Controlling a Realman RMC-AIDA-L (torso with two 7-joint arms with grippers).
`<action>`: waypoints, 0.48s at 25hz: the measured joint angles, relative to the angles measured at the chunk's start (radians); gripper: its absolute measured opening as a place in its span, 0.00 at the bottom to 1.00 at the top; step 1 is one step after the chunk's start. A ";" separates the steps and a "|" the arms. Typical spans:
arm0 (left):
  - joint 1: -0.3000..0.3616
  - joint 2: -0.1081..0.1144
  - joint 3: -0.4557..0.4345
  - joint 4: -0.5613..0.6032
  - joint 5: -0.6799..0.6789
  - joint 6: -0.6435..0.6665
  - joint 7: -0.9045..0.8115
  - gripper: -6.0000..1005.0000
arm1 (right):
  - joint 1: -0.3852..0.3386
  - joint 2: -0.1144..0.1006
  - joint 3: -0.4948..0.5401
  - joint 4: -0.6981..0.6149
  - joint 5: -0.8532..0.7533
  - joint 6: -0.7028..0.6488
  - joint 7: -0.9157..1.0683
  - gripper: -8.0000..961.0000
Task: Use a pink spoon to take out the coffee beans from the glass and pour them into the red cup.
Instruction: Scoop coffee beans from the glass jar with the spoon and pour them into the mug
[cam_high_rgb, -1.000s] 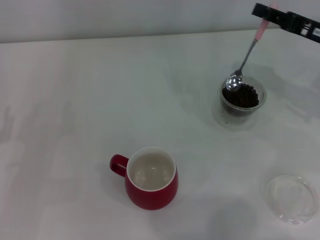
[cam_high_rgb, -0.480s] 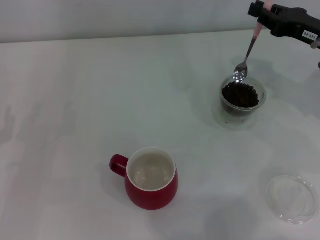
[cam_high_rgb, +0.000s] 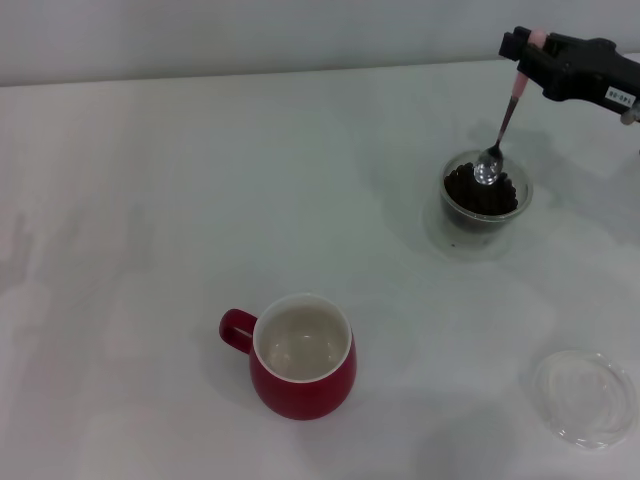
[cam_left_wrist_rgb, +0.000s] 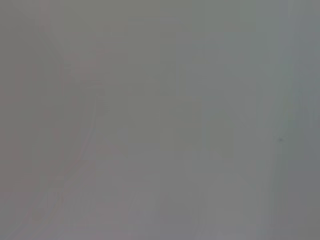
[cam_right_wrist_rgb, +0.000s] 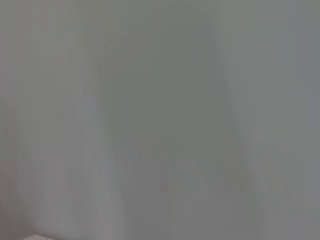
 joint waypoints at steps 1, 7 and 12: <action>0.000 0.000 0.000 0.000 0.000 0.000 0.000 0.66 | -0.004 0.003 0.000 0.000 0.000 -0.001 -0.004 0.17; 0.001 0.000 0.000 0.001 0.000 0.000 0.000 0.66 | -0.016 0.023 0.000 0.003 0.000 0.000 -0.036 0.17; 0.001 0.000 0.000 0.001 0.000 0.000 0.000 0.66 | -0.018 0.028 0.000 0.008 0.000 0.002 -0.034 0.17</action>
